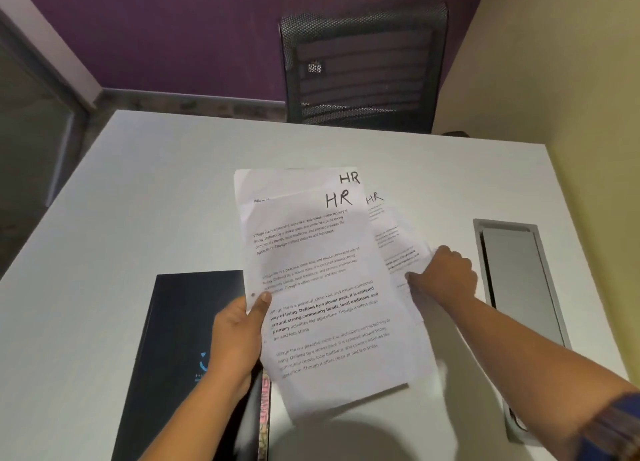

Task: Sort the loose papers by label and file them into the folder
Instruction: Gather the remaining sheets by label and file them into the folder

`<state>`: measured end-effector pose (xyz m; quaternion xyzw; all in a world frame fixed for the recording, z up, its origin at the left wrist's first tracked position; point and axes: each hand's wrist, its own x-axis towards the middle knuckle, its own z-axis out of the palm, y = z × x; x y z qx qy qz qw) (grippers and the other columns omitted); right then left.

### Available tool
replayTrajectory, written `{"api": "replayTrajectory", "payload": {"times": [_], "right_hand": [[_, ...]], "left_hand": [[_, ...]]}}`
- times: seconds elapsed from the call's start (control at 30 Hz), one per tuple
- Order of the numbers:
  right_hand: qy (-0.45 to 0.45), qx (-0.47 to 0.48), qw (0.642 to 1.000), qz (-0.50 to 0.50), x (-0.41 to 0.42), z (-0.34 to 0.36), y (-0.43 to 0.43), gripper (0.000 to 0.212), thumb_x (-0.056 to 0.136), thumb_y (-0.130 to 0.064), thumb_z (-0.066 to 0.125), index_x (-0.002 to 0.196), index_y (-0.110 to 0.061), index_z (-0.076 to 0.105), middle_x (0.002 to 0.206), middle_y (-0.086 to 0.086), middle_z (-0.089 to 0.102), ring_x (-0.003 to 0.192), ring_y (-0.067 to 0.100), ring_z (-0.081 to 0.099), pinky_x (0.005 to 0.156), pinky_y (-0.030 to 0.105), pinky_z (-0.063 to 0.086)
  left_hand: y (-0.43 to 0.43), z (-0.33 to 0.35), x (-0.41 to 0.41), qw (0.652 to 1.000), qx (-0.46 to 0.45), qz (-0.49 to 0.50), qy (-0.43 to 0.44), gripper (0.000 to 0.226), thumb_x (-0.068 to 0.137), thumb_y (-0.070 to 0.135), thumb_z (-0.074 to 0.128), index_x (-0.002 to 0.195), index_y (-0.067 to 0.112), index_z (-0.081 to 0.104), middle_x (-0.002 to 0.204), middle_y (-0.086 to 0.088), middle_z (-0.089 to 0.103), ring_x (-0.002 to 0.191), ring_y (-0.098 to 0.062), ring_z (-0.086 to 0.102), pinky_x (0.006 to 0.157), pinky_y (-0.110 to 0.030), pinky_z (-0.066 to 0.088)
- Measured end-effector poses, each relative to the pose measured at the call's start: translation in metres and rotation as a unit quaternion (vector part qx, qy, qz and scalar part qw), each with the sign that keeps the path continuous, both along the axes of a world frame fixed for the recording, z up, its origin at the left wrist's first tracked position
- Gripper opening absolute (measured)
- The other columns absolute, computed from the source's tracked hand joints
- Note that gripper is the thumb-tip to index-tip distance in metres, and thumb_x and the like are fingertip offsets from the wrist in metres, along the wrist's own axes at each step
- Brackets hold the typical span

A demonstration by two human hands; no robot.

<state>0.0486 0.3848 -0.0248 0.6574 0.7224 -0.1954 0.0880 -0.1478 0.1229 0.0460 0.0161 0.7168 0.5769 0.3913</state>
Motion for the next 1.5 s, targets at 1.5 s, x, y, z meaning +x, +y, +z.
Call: {"api": "replayTrajectory", "payload": {"times": [1.5], "right_hand": [[0.451, 0.01, 0.875, -0.177, 0.021, 0.118, -0.049, 0.011, 0.09, -0.024, 0.071, 0.098, -0.017, 0.072, 0.088, 0.004, 0.075, 0.077, 0.027, 0.072, 0.07, 0.037, 0.058]], "left_hand": [[-0.069, -0.003, -0.018, 0.998, 0.0, 0.061, -0.008, 0.016, 0.096, 0.018, 0.06, 0.105, 0.012, 0.072, 0.095, -0.004, 0.078, 0.088, -0.021, 0.075, 0.064, -0.025, 0.06]]}}
